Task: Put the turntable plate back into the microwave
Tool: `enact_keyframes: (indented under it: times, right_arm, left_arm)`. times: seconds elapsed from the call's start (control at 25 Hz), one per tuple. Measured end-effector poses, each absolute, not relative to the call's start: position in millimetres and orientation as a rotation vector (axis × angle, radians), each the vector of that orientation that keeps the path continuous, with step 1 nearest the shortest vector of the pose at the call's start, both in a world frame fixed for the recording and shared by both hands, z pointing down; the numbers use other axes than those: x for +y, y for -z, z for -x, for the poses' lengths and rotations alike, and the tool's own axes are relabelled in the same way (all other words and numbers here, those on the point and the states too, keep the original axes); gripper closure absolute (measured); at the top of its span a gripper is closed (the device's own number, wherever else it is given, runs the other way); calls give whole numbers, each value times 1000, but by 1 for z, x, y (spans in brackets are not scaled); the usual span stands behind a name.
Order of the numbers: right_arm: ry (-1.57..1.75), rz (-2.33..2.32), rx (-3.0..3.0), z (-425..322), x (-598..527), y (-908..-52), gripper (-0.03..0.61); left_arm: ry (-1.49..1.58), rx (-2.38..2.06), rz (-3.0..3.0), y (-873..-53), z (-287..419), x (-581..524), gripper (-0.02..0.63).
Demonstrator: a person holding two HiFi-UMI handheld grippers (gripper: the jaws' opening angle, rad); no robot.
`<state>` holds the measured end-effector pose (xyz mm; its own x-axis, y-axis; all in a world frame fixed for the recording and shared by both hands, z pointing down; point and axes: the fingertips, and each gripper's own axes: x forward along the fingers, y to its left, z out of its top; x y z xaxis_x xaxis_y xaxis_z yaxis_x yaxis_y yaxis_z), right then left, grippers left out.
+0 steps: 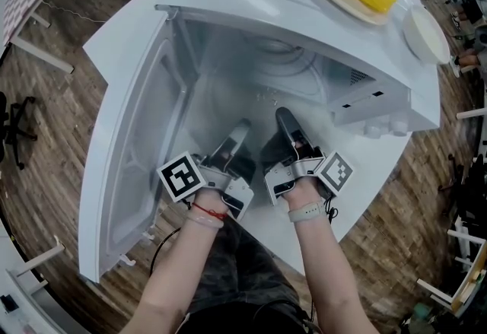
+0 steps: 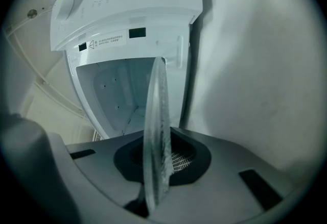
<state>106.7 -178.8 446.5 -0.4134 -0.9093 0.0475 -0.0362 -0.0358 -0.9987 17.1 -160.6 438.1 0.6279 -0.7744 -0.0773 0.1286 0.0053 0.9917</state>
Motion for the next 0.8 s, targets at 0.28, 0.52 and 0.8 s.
enact_keyframes:
  times: [0.28, 0.52, 0.8]
  right_arm:
    - [1546, 1037, 1504, -106, -179, -446, 537]
    - [1550, 1042, 1493, -106, -179, -445, 537]
    - [1532, 1007, 1514, -106, -176, -437, 525]
  left_arm:
    - [730, -585, -1409, -439, -19, -146, 583]
    - [745, -600, -1385, -439, -18, -144, 583]
    - [784, -594, -1349, -436, -18, -145, 583]
